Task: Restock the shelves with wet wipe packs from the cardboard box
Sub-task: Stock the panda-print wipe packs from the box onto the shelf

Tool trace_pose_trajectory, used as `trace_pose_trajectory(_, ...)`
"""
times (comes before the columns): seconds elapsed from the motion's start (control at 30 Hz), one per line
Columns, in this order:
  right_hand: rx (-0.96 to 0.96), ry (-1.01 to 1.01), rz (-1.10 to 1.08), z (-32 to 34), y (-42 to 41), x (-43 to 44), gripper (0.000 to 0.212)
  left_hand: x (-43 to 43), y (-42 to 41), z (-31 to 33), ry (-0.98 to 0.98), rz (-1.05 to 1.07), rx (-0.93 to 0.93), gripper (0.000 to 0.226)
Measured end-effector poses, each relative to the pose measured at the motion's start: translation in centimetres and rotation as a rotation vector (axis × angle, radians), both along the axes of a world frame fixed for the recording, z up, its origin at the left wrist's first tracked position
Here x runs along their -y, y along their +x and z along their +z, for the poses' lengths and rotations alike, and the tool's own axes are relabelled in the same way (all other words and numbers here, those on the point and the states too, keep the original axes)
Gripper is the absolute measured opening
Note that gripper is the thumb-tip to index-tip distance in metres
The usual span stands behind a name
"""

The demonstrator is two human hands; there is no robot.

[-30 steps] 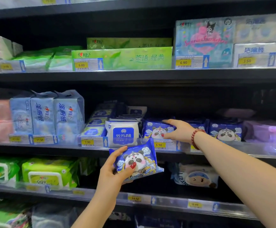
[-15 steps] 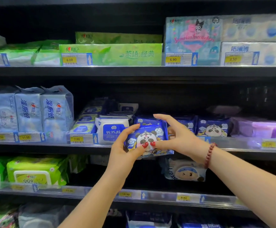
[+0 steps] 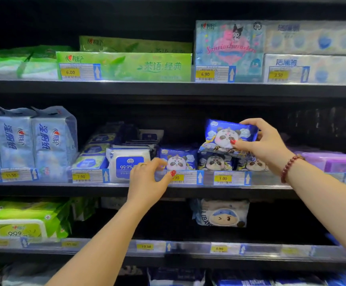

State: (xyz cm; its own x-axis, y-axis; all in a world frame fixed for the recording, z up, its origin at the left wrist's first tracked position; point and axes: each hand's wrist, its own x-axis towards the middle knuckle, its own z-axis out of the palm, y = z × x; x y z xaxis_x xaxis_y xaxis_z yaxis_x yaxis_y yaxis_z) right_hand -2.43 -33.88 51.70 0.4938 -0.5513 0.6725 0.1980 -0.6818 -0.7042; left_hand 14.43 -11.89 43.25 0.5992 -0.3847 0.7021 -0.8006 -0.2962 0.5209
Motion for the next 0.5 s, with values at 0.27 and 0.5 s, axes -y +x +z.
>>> trace_pose_trajectory(0.27, -0.368, -0.231, -0.058, -2.1, 1.9, 3.0, 0.056, 1.4, 0.2, -0.7, -0.061, 0.141, 0.061, 0.028)
trace_pose_trajectory(0.5, -0.532, -0.303, -0.055, -2.4, 3.2, 3.7, 0.057, 1.8, 0.3, -1.2, -0.090, 0.167, 0.066, 0.030)
